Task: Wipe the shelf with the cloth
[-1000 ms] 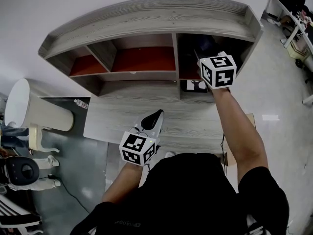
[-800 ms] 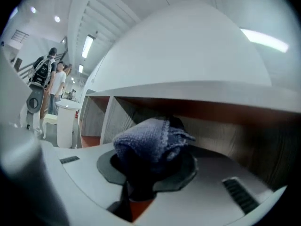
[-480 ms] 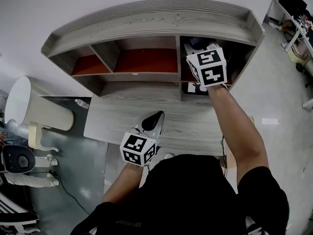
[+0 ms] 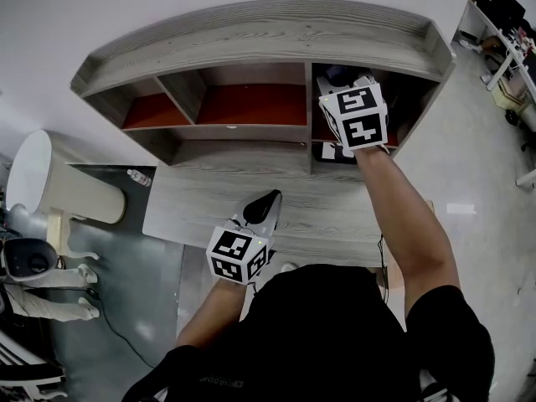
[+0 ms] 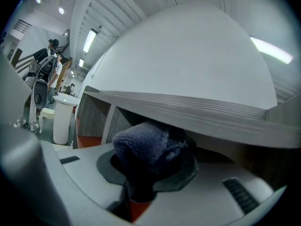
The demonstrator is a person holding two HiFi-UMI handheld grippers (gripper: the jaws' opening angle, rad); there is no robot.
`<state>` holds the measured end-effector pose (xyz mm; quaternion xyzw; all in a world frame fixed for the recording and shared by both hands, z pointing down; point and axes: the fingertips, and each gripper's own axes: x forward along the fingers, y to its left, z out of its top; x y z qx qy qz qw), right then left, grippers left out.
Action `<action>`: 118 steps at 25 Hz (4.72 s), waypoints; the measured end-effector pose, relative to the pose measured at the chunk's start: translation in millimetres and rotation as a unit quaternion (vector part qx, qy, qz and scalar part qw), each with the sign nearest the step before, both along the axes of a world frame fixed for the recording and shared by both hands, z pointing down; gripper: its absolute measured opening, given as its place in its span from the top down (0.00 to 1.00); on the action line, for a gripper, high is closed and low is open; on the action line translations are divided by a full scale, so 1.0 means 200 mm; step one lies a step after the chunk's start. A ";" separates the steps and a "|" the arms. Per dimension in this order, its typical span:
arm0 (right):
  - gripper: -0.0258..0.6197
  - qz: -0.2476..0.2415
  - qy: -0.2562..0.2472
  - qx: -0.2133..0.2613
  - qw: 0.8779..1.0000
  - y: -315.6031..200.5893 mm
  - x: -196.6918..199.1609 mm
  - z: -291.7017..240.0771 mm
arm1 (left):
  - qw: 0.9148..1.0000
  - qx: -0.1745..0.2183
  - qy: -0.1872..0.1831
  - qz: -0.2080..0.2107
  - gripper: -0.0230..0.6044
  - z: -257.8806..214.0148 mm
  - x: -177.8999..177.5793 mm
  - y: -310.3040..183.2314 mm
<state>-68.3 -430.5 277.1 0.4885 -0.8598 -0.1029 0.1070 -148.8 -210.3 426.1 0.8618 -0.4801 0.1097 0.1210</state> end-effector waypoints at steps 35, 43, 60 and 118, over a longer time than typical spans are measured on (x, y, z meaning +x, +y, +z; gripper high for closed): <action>0.80 0.031 0.014 -0.110 0.993 -0.03 0.00 0.68 | 1.000 -0.013 0.000 -0.004 0.95 0.04 -0.03 -0.01; 0.80 0.036 0.016 -0.143 0.989 -0.04 0.00 0.84 | 1.000 -0.016 0.000 -0.006 0.95 0.05 -0.04 -0.01; 0.80 0.045 0.018 -0.159 0.986 -0.06 0.00 0.94 | 1.000 -0.020 0.002 -0.010 0.95 0.08 -0.05 -0.01; 0.80 0.170 -0.125 -0.186 0.960 -0.05 0.78 0.93 | 0.997 -0.014 -0.010 0.069 0.95 0.03 0.32 -0.08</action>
